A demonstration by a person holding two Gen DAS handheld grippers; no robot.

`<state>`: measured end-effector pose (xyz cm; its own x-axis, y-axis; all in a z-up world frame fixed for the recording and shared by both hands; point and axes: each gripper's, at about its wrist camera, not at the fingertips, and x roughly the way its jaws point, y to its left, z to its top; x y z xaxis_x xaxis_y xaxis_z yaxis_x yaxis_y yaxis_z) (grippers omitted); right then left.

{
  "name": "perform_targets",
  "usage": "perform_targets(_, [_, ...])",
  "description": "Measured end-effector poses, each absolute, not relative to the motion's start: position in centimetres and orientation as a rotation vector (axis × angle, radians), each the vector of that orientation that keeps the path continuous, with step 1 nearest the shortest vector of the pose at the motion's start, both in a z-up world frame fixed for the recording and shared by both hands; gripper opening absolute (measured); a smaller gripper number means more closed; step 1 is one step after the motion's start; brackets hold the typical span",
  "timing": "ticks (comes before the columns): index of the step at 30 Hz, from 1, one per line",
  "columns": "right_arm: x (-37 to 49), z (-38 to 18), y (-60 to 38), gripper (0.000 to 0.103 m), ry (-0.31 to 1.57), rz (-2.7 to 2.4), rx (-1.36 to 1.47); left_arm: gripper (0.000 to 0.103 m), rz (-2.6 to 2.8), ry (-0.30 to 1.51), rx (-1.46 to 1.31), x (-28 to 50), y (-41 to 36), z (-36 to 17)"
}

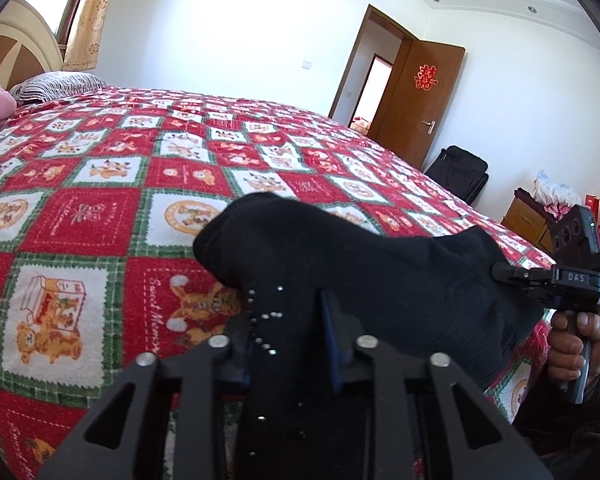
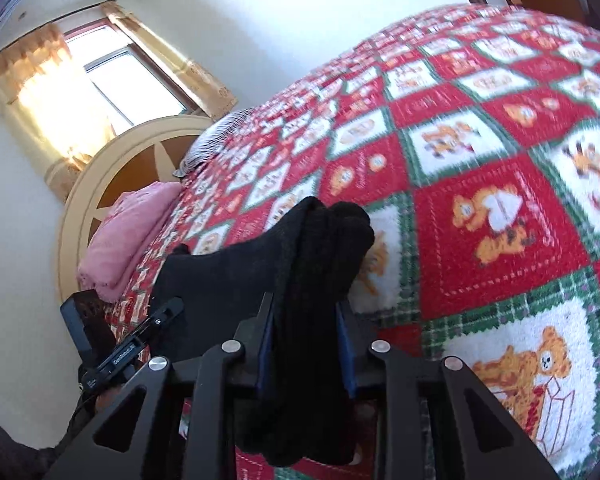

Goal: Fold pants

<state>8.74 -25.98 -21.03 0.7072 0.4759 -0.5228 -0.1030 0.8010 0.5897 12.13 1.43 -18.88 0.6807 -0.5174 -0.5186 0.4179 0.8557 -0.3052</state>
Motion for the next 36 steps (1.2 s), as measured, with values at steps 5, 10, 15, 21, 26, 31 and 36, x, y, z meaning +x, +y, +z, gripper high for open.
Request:
perform_targets(5, [8.5,-18.6,-24.6,0.027,0.677,0.376,0.505,0.015,-0.551,0.637,-0.196,12.6,2.1,-17.7])
perform_targets(10, [10.1,-16.3,-23.2,0.027,0.661,0.412,0.452,0.013,-0.568,0.627,-0.141,12.4,2.8,-16.4])
perform_targets(15, [12.9,-14.6,-20.8,0.026,0.662,0.460,0.391,0.013,-0.538,0.596,-0.189,11.9,6.3,-14.7])
perform_targets(21, [17.2,-12.8,-16.1,0.026,0.663,0.552,0.326,0.013,-0.407,0.528,-0.187,12.2,11.9,-12.7])
perform_targets(26, [22.4,-12.3,-10.6,0.026,0.661,0.639,0.319,0.013,-0.259,0.503,-0.202,12.6,17.2,-12.7])
perform_targets(31, [26.7,-13.6,-4.6,0.026,0.696,0.682,0.295,0.013,-0.162,0.552,-0.212,13.7,20.4,-15.5])
perform_targets(36, [29.1,-17.4,-1.9,0.026,0.775,0.621,0.257,0.026,-0.121,0.608,-0.248,14.3,21.5,-18.9])
